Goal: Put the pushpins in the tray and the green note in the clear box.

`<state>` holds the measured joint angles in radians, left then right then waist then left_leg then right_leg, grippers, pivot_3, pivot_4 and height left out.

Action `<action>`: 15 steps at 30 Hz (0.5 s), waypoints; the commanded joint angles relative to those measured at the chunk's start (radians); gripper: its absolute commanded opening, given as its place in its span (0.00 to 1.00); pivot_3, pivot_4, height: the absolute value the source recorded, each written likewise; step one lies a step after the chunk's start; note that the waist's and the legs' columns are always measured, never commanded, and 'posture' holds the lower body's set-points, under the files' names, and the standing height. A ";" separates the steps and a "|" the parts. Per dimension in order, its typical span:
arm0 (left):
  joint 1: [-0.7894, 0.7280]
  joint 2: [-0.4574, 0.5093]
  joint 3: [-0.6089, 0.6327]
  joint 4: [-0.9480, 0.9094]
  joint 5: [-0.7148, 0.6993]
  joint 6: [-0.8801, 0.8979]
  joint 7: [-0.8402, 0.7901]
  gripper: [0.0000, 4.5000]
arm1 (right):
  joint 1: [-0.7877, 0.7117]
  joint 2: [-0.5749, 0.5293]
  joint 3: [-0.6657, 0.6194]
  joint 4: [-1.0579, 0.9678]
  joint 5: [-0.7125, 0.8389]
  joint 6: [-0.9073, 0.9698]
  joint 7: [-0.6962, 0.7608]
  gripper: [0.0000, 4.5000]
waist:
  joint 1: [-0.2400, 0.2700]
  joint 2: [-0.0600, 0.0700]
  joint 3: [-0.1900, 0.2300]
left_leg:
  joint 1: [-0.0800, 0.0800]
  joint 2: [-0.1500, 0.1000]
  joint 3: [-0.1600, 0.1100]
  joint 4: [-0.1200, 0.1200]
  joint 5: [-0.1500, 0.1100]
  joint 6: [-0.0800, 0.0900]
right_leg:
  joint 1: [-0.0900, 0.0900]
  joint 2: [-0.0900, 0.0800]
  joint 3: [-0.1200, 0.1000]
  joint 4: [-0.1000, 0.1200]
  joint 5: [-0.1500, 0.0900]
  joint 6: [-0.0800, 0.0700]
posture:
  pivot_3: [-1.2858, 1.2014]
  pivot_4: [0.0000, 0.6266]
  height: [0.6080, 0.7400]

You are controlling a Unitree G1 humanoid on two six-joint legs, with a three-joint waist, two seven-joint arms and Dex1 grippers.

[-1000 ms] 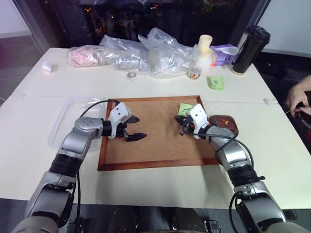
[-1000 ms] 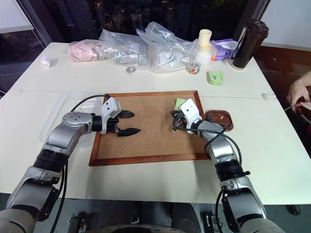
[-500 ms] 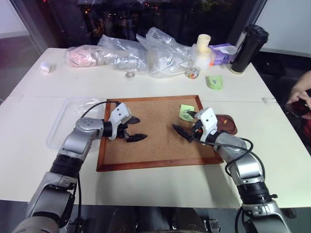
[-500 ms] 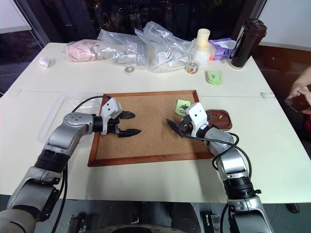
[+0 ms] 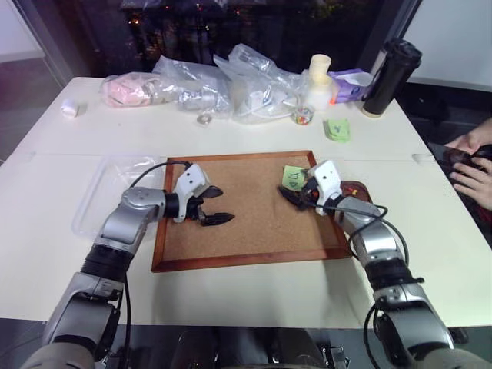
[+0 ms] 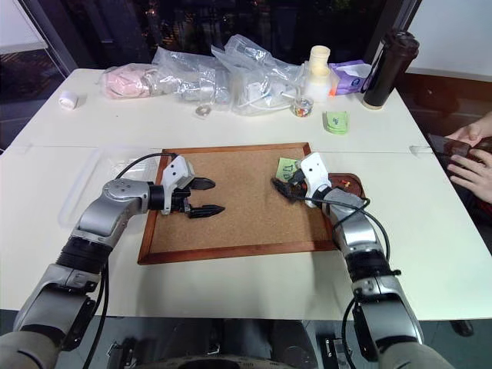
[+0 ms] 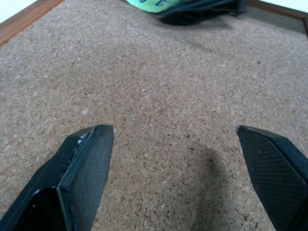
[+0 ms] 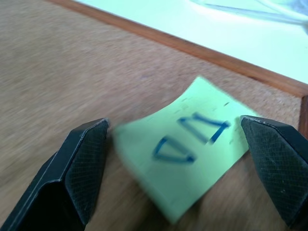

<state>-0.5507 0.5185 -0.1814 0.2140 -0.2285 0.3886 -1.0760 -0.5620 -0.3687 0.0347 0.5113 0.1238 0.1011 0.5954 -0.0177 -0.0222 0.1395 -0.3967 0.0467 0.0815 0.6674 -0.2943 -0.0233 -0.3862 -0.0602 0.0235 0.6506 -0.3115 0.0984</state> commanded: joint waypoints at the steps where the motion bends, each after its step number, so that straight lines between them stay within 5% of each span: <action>1: 0.004 0.007 0.013 -0.040 -0.008 0.007 0.001 1.00 | 0.010 -0.002 0.005 0.082 -0.009 0.001 0.042 0.72 | 0.003 0.000 0.000 | 0.000 0.000 0.000 0.000 0.000 0.000 | 0.001 0.000 0.000 0.000 0.000 0.000 | 0.52 0.24 1.00; 8: 0.017 0.007 0.023 -0.062 -0.015 0.026 0.016 1.00 | 0.028 0.014 0.016 0.115 -0.024 0.006 0.049 0.01 | 0.003 -0.001 -0.001 | 0.007 0.001 -0.001 0.000 -0.003 0.004 | 0.008 -0.001 0.000 -0.001 0.000 0.000 | 0.52 0.24 1.00; 15: -0.049 0.017 0.061 0.010 -0.034 0.016 -0.004 1.00 | 0.071 0.030 -0.021 -0.016 0.030 0.053 0.052 0.01 | 0.007 -0.001 -0.001 | 0.007 0.001 -0.002 0.000 -0.003 0.004 | 0.009 -0.001 -0.001 -0.001 0.000 0.000 | 0.52 0.24 1.00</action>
<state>-0.5601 0.5288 -0.1652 0.2225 -0.2353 0.4128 -1.0715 -0.5313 -0.3517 0.0087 0.5023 0.1435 0.1130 0.6348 -0.0106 -0.0236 0.1385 -0.3898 0.0476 0.0791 0.6672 -0.2969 -0.0189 -0.3770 -0.0615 0.0220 0.6491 -0.3116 0.0982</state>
